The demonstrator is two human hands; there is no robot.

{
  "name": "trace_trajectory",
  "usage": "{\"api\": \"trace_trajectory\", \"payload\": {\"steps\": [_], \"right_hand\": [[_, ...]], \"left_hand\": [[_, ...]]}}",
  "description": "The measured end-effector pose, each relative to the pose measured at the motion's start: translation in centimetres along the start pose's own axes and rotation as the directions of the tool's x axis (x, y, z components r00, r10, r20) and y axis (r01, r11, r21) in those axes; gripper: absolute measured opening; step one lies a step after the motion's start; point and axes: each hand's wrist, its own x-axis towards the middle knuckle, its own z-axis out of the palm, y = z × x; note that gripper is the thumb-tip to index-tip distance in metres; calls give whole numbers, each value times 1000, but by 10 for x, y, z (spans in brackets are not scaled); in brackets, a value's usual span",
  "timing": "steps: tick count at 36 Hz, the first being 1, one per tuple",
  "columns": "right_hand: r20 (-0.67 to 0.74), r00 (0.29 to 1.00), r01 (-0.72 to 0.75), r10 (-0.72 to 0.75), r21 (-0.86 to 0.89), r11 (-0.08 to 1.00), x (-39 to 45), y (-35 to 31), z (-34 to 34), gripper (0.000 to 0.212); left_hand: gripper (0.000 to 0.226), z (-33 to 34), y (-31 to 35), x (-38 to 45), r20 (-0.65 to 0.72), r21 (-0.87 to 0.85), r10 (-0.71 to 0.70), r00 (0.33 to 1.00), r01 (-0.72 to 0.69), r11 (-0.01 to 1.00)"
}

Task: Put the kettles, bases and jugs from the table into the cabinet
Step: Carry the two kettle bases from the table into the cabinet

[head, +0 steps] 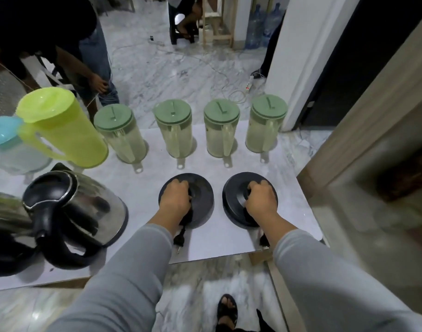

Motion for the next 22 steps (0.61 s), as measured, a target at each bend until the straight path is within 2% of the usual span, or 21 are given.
{"api": "trace_trajectory", "payload": {"steps": [10, 16, 22], "right_hand": [[-166, 976, -140, 144, 39, 989, -80, -14, 2, 37], [-206, 929, -292, 308, 106, 951, -164, -34, 23, 43], [-249, 876, -376, 413, 184, 908, -237, -41, 44, 43]], "left_hand": [[26, -22, -21, -37, -50, 78, 224, 973, -220, 972], [30, -30, -53, -79, -27, 173, 397, 917, -387, 906], [34, -31, -63, -126, 13, 247, 527, 850, -514, 822]]}}
